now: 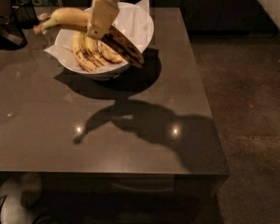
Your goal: Pick banana from white bowl
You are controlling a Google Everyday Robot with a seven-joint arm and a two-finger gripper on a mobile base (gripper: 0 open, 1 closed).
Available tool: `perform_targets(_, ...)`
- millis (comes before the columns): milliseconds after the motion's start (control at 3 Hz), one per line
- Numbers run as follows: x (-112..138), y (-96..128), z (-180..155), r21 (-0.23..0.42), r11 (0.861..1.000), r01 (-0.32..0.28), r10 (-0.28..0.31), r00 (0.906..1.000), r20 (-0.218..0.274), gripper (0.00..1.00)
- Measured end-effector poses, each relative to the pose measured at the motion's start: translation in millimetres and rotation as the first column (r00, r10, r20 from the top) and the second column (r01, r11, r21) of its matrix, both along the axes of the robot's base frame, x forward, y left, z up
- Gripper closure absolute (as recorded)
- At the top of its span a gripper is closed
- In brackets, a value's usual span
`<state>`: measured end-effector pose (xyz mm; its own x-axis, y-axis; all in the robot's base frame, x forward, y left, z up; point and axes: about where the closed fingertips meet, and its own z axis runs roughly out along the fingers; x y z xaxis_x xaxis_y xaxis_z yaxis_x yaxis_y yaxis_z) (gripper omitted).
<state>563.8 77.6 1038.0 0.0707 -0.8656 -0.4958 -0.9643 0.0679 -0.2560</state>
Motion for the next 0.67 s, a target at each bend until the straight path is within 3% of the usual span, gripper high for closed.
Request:
perform_targets(333, -37.8, -14.0, -15.7, -0.005, 0.999, 0.035, -0.035, 0.9975, -0.061, 1.00)
perform_targets(667, -40.9, -15.7, -21.9, -0.015, 0.999, 0.036, -0.037, 0.9968, -0.071, 1.00)
